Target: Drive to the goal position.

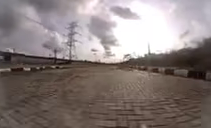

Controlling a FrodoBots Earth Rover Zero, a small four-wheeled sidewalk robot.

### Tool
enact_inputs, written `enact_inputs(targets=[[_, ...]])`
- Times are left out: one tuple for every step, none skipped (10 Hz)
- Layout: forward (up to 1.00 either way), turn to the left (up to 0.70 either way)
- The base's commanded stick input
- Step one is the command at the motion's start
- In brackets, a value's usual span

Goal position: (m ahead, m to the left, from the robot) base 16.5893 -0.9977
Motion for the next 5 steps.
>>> enact_inputs(targets=[[1.00, 0.00], [1.00, 0.00], [1.00, 0.00], [1.00, 0.00], [1.00, 0.00]])
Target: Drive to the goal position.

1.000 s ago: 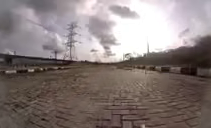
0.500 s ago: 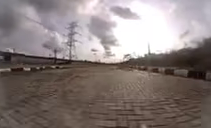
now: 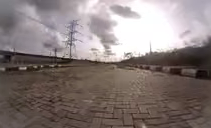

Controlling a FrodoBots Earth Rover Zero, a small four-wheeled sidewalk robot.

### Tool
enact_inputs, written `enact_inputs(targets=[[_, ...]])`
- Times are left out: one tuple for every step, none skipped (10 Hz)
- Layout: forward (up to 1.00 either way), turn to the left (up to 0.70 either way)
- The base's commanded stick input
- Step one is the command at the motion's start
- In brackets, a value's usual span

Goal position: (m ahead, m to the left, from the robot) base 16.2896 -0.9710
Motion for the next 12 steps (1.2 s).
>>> enact_inputs(targets=[[1.00, 0.00], [1.00, 0.00], [1.00, 0.00], [1.00, 0.00], [1.00, 0.00], [1.00, 0.00], [1.00, 0.00], [1.00, 0.00], [1.00, 0.00], [1.00, 0.00], [1.00, 0.00], [1.00, 0.00]])
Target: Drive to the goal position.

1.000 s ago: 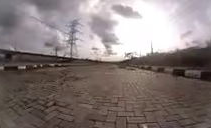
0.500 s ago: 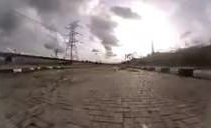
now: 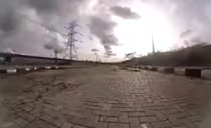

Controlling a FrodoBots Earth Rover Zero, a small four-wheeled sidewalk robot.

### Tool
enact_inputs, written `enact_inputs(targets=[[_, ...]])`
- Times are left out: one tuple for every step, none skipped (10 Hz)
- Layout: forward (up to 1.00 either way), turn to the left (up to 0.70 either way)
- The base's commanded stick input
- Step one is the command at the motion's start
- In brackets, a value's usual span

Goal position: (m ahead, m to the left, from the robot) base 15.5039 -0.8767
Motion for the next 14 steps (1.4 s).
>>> enact_inputs(targets=[[1.00, 0.00], [1.00, 0.00], [1.00, 0.00], [1.00, 0.00], [1.00, 0.00], [1.00, 0.00], [1.00, 0.00], [1.00, 0.00], [1.00, 0.00], [1.00, 0.00], [1.00, 0.00], [1.00, 0.00], [1.00, 0.00], [1.00, 0.00]])
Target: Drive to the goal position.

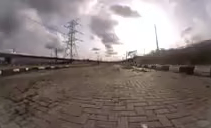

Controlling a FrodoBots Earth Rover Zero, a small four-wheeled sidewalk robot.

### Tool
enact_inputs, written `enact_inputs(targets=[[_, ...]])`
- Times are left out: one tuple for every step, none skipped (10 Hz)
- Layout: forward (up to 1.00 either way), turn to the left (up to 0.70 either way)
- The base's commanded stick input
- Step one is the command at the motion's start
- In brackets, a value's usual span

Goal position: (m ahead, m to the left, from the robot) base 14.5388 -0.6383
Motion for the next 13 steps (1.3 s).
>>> enact_inputs(targets=[[1.00, 0.00], [1.00, 0.00], [1.00, 0.00], [1.00, 0.00], [1.00, 0.00], [1.00, 0.00], [1.00, 0.00], [1.00, 0.00], [1.00, 0.00], [1.00, 0.00], [1.00, 0.00], [1.00, 0.00], [1.00, 0.00]])
